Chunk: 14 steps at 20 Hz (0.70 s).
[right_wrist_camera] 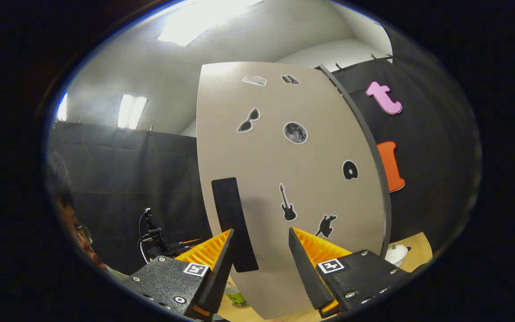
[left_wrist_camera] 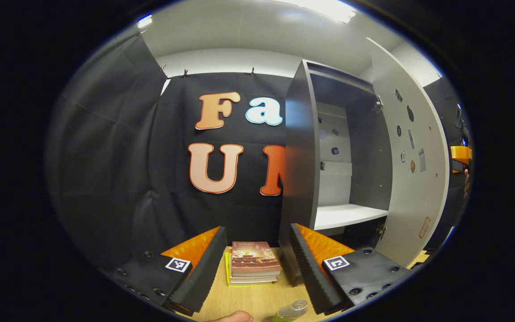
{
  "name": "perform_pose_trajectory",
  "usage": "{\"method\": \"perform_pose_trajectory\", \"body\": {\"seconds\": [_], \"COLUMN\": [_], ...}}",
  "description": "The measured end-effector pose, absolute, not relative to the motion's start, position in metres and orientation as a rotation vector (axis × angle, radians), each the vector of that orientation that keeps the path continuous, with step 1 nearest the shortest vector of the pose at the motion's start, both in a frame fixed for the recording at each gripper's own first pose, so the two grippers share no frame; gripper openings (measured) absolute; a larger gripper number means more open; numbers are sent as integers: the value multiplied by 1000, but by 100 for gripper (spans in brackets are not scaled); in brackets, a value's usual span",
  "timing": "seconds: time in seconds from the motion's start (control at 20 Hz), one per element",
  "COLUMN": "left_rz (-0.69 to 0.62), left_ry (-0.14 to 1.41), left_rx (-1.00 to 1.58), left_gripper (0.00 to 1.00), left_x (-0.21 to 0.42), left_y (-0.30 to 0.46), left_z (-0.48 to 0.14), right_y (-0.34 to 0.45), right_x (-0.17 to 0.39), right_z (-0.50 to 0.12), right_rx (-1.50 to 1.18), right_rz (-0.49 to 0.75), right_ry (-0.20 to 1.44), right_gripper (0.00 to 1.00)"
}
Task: Open the cabinet door with the right hand, grasp the bottle in the cabinet with the left hand and place it on the coaster, then close the cabinet door with the right hand.
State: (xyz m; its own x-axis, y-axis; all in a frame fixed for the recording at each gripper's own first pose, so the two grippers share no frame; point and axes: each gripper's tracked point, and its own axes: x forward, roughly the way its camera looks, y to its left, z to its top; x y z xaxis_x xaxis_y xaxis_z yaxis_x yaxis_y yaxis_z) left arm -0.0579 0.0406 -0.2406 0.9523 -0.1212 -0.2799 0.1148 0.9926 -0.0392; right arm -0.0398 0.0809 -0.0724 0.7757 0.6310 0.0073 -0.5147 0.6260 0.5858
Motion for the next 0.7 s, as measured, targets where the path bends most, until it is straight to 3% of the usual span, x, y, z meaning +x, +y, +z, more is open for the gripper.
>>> {"method": "perform_pose_trajectory", "body": {"seconds": [0.7], "left_rz": [-52], "left_ry": [310], "left_rx": [-54], "left_gripper": [93], "left_x": [-50], "left_y": [68], "left_z": [-269], "right_y": [117], "right_x": [-3], "right_z": [-92], "right_rx": [513], "right_rz": [696], "right_ry": [310], "right_gripper": [74]}}
